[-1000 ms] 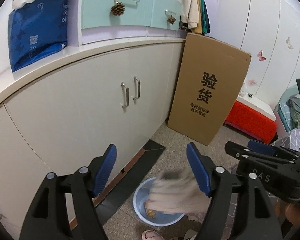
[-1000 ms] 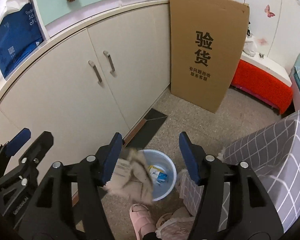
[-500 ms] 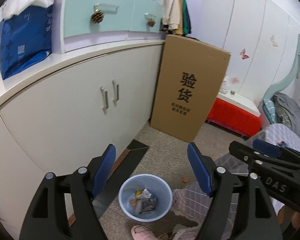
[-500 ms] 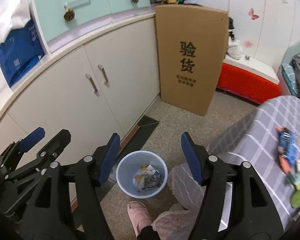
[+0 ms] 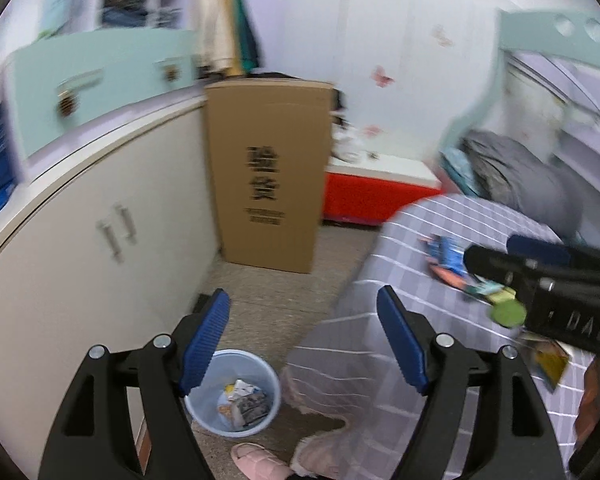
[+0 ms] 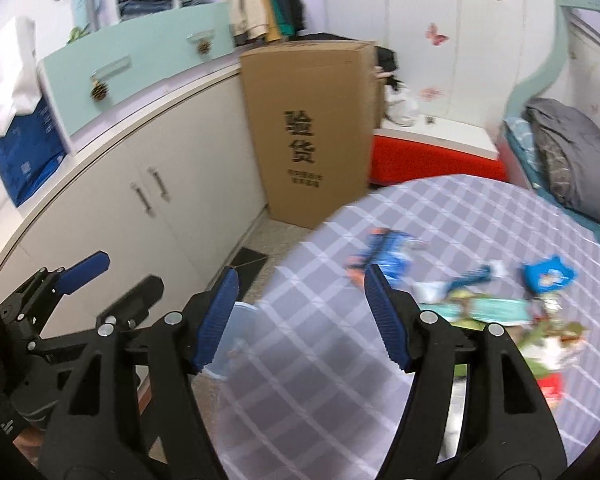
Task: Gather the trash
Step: 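Move both tools back over the table to the snack wrappers, then grasp the dark blue snack wrapper with the left tool while the right tool grasps the light blue wrapper, then carry both wrappers to the blue bin and release the light blue one, then release the dark blue wrapper from the left tool into the bin, then move both tools back over the table to the trash pile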
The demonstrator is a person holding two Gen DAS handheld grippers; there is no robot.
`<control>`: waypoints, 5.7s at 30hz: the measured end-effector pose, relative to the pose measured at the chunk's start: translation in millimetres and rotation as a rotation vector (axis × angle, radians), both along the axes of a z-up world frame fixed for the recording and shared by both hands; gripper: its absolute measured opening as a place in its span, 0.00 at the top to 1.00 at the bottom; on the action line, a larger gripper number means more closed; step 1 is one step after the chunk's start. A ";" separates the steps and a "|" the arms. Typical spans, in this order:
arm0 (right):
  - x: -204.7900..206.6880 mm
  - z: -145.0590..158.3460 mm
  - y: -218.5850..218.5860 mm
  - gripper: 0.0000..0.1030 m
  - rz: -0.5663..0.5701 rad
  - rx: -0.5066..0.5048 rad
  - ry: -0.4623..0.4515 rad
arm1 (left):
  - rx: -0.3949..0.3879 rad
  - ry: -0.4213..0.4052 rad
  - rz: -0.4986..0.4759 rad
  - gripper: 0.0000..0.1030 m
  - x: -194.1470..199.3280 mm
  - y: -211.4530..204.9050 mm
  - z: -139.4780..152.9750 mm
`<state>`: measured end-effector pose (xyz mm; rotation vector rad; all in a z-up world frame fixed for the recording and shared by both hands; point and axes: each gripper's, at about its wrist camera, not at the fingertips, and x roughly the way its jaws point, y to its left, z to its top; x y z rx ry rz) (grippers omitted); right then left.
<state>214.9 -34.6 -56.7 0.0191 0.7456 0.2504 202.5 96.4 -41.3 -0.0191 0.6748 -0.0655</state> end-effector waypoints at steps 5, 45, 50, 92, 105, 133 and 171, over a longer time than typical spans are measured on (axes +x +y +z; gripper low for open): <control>0.8 1.3 -75.5 0.37 -0.106 -0.014 0.015 | 0.008 0.048 -0.129 0.28 17.4 -59.3 1.0; 135.8 -87.0 -190.6 0.66 -0.309 -0.105 0.377 | 0.020 0.246 -0.159 0.65 155.9 -145.2 -63.8; 128.4 -78.8 -179.4 0.71 -0.276 -0.117 0.336 | -0.016 0.239 -0.148 0.65 153.0 -132.4 -60.4; 67.9 -79.9 171.1 0.70 0.299 0.146 0.322 | -0.184 0.138 0.244 0.66 18.0 157.0 -61.2; 86.0 -107.7 179.0 0.36 0.289 0.168 0.263 | -0.202 0.178 0.301 0.66 29.4 184.0 -90.7; 84.3 -101.0 142.3 0.25 0.150 0.252 0.130 | -0.163 0.188 0.291 0.28 67.3 155.0 -97.5; 34.2 2.0 -144.0 0.25 -0.174 0.041 0.118 | 0.006 0.151 -0.354 0.34 53.5 -150.6 -7.3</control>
